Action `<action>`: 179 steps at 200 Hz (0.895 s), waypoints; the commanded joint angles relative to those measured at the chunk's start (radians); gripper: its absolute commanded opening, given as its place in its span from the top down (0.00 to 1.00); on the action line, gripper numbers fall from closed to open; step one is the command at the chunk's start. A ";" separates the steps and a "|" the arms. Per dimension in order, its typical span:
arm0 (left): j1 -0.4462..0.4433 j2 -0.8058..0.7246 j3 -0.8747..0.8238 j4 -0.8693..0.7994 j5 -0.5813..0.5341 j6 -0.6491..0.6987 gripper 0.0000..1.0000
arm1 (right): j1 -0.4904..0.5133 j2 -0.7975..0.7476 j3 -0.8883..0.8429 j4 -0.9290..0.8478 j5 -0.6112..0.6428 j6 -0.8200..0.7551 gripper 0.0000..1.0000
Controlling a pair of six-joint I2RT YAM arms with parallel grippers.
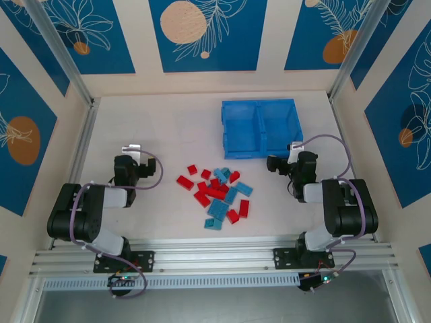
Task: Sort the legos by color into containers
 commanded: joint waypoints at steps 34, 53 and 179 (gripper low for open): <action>-0.007 0.011 0.027 0.038 0.021 0.009 0.00 | 0.002 0.002 0.037 0.075 -0.017 0.003 0.00; -0.007 0.011 0.027 0.038 0.021 0.008 0.00 | 0.002 0.002 0.036 0.074 -0.016 0.003 0.00; -0.011 0.002 0.016 0.052 0.017 0.016 0.00 | 0.041 -0.255 0.137 -0.330 0.165 0.102 0.00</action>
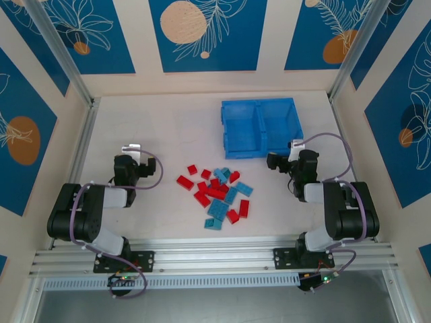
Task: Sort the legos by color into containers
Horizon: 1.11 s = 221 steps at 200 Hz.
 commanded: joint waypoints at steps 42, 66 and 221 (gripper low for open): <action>-0.074 -0.209 0.052 -0.216 -0.022 0.041 0.00 | 0.093 -0.378 0.423 -1.110 0.004 0.428 0.00; -0.166 -0.386 0.165 -0.552 -0.004 -0.086 0.00 | 0.219 -0.386 0.467 -1.245 -0.071 0.467 0.00; -0.779 -0.657 0.418 -1.438 0.526 0.533 0.00 | 0.586 0.145 0.585 -1.417 0.181 0.099 0.23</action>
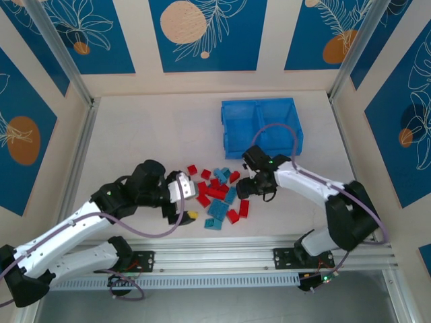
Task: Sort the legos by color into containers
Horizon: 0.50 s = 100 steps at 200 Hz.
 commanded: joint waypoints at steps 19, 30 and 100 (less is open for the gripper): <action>-0.005 -0.029 -0.085 0.011 0.104 0.125 0.00 | 0.011 0.160 0.090 -0.031 0.045 -0.137 0.28; -0.005 -0.046 -0.103 0.022 0.100 0.129 0.00 | 0.012 0.181 0.091 -0.022 0.031 -0.148 0.29; -0.005 -0.141 -0.173 0.091 0.068 0.145 0.00 | 0.014 0.271 0.151 0.029 0.011 -0.239 0.37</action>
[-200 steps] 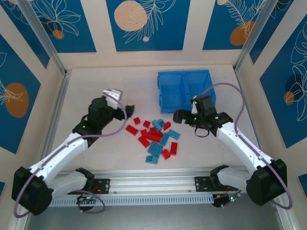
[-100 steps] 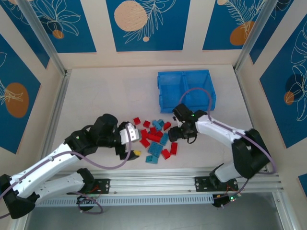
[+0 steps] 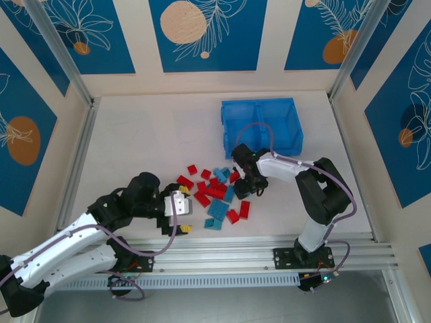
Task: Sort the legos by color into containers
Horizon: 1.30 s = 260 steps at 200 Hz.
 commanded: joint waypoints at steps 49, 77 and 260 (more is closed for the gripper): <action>-0.005 -0.016 -0.032 0.053 0.015 0.019 0.00 | 0.000 0.073 0.071 0.021 -0.052 -0.077 0.65; -0.005 -0.031 -0.040 0.065 0.015 0.014 0.00 | 0.000 -0.027 0.019 0.049 -0.037 -0.023 0.74; -0.004 -0.227 -0.082 0.201 -0.339 -0.073 0.00 | -0.506 0.101 0.451 0.159 -0.024 0.133 0.73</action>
